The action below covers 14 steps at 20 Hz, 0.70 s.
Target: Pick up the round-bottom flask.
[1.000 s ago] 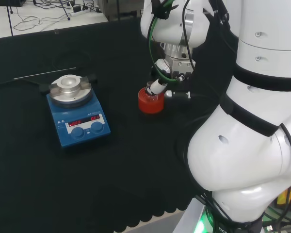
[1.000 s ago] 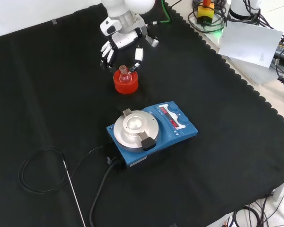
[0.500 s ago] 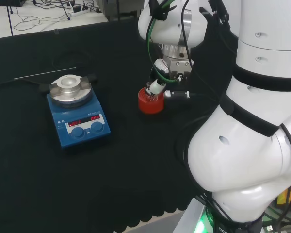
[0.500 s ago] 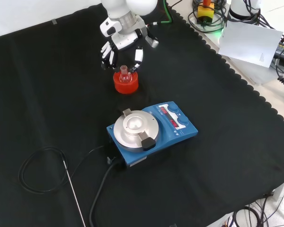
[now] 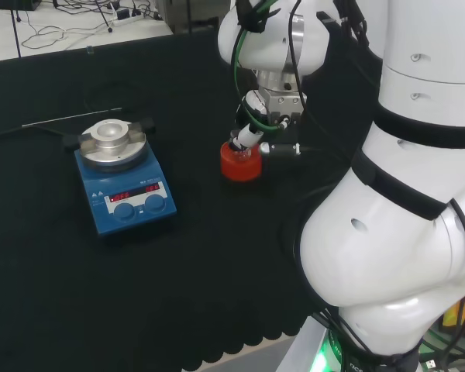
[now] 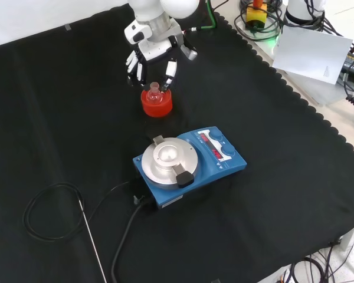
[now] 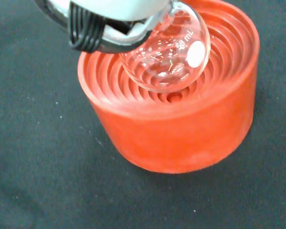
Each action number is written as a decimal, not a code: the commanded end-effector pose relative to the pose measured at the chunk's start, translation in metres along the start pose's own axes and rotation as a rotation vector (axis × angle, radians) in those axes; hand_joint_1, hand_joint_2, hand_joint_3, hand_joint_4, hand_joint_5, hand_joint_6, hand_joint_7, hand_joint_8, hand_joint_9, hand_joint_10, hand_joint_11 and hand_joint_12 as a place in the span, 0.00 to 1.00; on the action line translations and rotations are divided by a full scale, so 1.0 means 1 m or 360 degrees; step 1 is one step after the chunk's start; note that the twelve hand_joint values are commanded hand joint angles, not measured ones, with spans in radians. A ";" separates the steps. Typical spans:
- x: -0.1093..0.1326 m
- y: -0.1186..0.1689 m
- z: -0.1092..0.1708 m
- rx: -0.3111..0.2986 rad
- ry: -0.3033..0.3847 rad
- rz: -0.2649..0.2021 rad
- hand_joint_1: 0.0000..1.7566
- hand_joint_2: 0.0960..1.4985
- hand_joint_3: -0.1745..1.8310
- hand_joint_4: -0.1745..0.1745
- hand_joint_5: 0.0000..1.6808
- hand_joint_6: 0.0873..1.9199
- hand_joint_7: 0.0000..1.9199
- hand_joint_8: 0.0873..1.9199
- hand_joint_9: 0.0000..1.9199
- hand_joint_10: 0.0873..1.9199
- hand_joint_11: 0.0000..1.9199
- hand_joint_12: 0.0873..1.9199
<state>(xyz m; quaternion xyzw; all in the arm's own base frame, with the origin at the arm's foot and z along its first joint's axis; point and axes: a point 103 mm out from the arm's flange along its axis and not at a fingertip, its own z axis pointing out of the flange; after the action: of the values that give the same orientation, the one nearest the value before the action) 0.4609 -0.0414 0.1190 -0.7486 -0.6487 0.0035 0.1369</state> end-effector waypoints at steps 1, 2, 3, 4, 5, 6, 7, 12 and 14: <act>0.003 -0.004 -0.018 -0.0013 0.0044 0.0011 0.64 0.40 0.42 0.87 0.74 0.35 0.30 0.33 0.40 0.26 0.28 0.65; 0.004 -0.005 -0.023 -0.0015 0.0047 0.0015 0.64 0.40 0.43 0.86 0.74 0.35 0.30 0.33 0.40 0.26 0.28 0.65; 0.004 -0.007 -0.028 -0.0016 0.0046 0.0017 0.64 0.40 0.43 0.86 0.74 0.35 0.30 0.33 0.41 0.26 0.28 0.65; 0.005 -0.007 -0.028 -0.0017 0.0040 0.0020 0.64 0.40 0.43 0.85 0.74 0.35 0.30 0.33 0.41 0.26 0.28 0.65; 0.006 -0.008 -0.030 -0.0020 0.0039 0.0020 0.65 0.40 0.43 0.83 0.74 0.36 0.30 0.33 0.41 0.26 0.29 0.65; 0.006 -0.009 -0.033 -0.0029 0.0040 0.0019 0.65 0.39 0.44 0.81 0.74 0.36 0.30 0.33 0.41 0.26 0.29 0.64; 0.007 -0.012 -0.039 -0.0037 0.0039 0.0021 0.65 0.39 0.44 0.80 0.74 0.36 0.30 0.33 0.41 0.26 0.29 0.64; 0.016 -0.029 -0.069 -0.0045 0.0037 0.0002 0.65 0.39 0.44 0.79 0.74 0.36 0.30 0.33 0.41 0.26 0.29 0.64; 0.020 -0.033 -0.075 -0.0049 0.0030 -0.0009 0.65 0.39 0.44 0.79 0.74 0.36 0.30 0.33 0.41 0.26 0.29 0.65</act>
<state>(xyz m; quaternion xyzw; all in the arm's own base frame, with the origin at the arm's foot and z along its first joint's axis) 0.4582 -0.0387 0.1769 -0.7518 -0.6461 -0.0186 0.1307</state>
